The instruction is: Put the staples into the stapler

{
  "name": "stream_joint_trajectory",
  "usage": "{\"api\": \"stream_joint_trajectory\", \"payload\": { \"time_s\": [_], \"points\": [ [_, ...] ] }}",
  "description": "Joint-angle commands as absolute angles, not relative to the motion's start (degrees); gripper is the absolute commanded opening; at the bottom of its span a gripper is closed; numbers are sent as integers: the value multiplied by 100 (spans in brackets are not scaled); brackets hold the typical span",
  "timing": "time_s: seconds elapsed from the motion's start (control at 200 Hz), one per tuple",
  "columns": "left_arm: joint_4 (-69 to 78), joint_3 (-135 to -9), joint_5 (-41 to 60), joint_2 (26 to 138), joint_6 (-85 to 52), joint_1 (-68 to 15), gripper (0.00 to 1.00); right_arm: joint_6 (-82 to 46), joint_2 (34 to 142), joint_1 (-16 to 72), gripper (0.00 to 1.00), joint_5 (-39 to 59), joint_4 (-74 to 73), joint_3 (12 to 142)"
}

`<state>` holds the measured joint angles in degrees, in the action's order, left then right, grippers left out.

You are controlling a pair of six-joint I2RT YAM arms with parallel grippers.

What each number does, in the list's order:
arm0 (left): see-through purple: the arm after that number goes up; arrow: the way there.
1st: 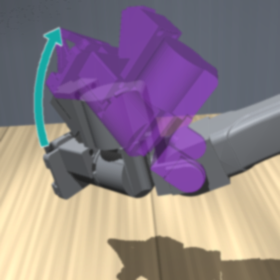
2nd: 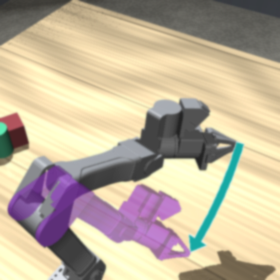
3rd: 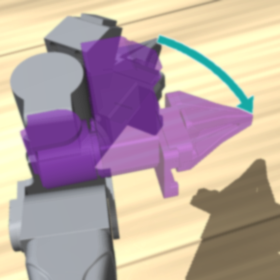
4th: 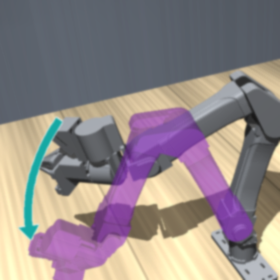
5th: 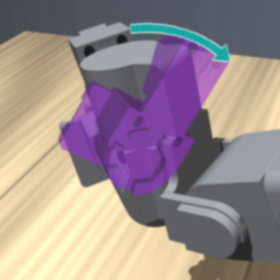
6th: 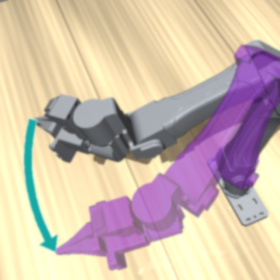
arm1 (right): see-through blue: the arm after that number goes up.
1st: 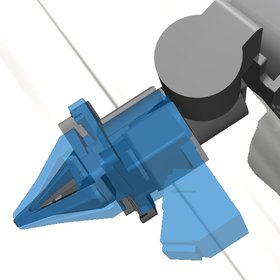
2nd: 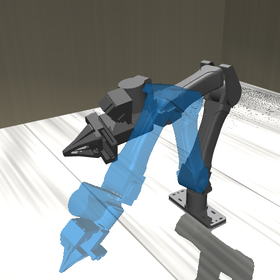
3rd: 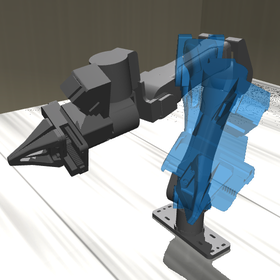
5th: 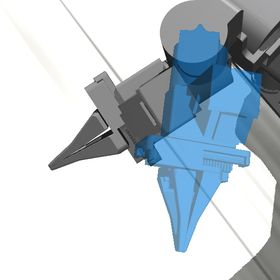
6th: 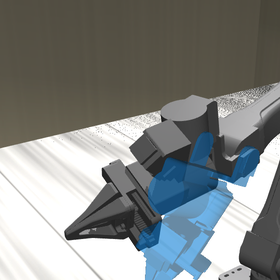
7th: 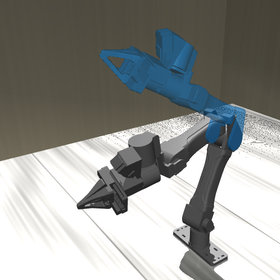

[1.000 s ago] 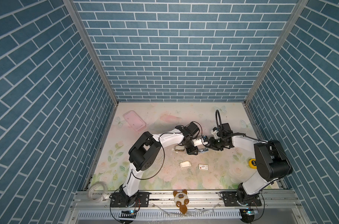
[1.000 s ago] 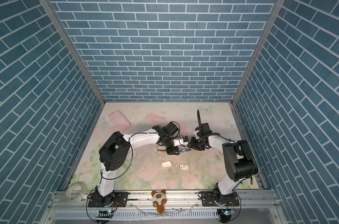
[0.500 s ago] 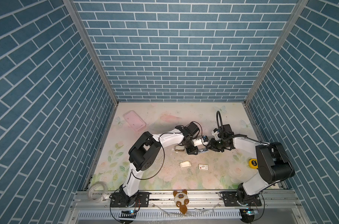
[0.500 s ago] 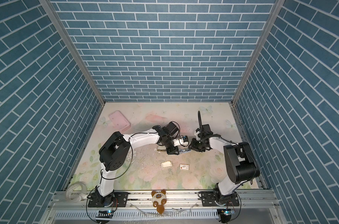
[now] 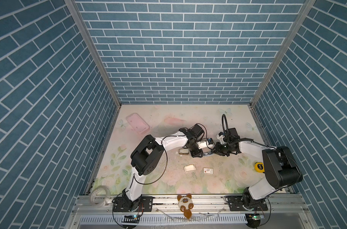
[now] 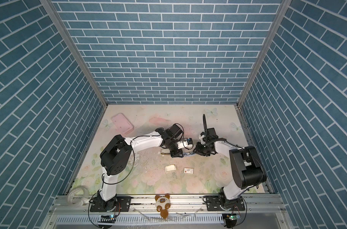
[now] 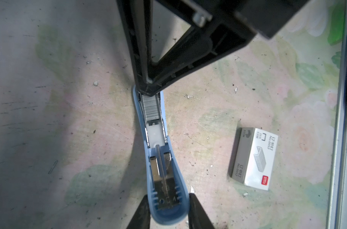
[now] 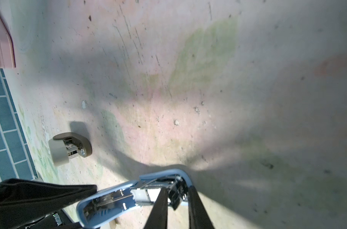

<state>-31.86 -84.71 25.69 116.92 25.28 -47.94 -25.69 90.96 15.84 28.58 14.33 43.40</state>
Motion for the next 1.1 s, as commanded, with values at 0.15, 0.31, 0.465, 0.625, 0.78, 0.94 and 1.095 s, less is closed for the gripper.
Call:
{"api": "stream_joint_trajectory", "payload": {
  "time_s": [0.15,0.31,0.465,0.625,0.78,0.94,1.095],
  "points": [
    [-3279,-8587,2632,11573,2566,-4860,30,-2558,9012,1564,19,2839,1570,4209],
    [-3227,-8579,2613,11558,2534,-4869,27,-2555,9026,1564,18,2839,1556,4177],
    [-3188,-8604,2532,11531,2452,-4894,29,-2554,9056,1564,18,2839,1558,4171],
    [-3171,-8492,2514,11464,2530,-4904,40,-2566,9054,1564,17,2847,1552,4191],
    [-3098,-8300,2484,11382,2616,-4905,42,-2560,9065,1563,17,2848,1556,4201],
    [-3067,-8253,2404,11423,2637,-4904,39,-2579,9105,1571,17,2864,1550,4223],
    [-3093,-8262,2393,11465,2689,-4908,40,-2592,9114,1564,17,2889,1521,4236]
  ]
}}
